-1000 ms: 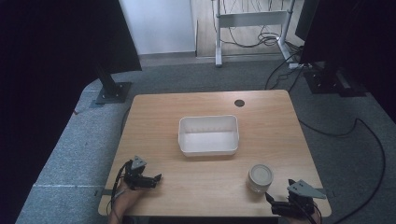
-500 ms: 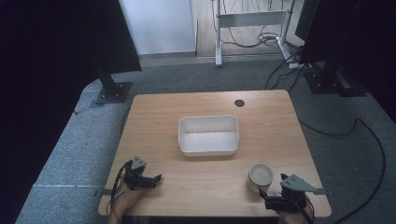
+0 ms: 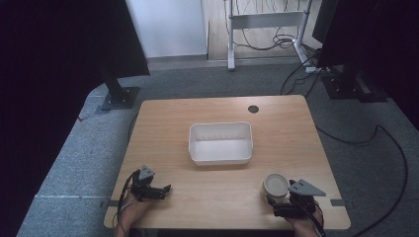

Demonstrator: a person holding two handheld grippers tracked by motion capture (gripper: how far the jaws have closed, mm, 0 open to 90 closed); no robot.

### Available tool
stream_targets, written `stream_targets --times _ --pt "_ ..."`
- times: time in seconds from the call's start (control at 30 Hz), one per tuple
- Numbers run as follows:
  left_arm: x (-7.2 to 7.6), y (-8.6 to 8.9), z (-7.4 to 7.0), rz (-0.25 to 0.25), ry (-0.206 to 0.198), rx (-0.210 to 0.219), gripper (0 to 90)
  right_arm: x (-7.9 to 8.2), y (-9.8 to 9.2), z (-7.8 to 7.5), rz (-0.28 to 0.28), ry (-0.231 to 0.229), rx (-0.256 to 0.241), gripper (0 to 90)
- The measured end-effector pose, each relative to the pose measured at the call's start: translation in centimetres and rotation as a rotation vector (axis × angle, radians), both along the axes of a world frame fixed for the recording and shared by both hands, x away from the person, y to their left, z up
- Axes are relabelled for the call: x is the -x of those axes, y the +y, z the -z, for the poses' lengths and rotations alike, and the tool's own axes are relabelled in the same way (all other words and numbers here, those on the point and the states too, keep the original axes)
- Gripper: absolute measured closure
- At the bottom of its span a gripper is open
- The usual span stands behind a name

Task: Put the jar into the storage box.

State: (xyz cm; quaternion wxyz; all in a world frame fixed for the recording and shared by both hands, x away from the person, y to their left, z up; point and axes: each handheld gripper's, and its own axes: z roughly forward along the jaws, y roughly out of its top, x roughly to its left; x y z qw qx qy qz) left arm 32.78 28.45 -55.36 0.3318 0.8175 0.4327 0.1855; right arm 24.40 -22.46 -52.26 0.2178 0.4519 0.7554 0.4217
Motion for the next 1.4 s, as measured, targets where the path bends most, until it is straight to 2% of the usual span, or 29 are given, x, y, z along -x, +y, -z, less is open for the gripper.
stream_targets --times 0.37,0.6,0.63,0.67,0.87,1.0,1.17,1.4 --pt "0.0 0.0 0.0 0.000 0.000 0.000 0.0 -1.2 0.6 1.0 0.004 0.037 0.016 0.6" --pt "0.0 0.0 0.0 0.000 0.000 0.000 0.0 -1.6 0.8 1.4 -0.005 0.050 0.024 4.8" --pt "0.0 0.0 0.0 0.000 0.000 0.000 0.0 -1.7 1.0 1.3 -0.017 0.044 0.028 8.5" --pt "0.0 0.0 0.0 0.000 0.000 0.000 0.0 -1.7 1.0 1.3 -0.017 0.044 0.028 8.5" --pt "0.0 0.0 0.0 0.000 0.000 0.000 0.0 -1.5 1.6 1.0 0.031 0.045 0.061 9.4" --pt "0.0 0.0 0.0 0.000 0.000 0.000 0.0 -1.4 1.6 0.6 0.044 0.032 0.051 9.4" --pt "0.0 0.0 0.0 0.001 0.000 0.000 0.0 -1.5 1.8 -0.5 0.025 0.008 0.032 9.4" --pt "0.1 0.0 0.0 0.001 0.000 -0.002 0.0 -2.3 2.7 -1.0 -0.002 0.006 0.041 9.4"
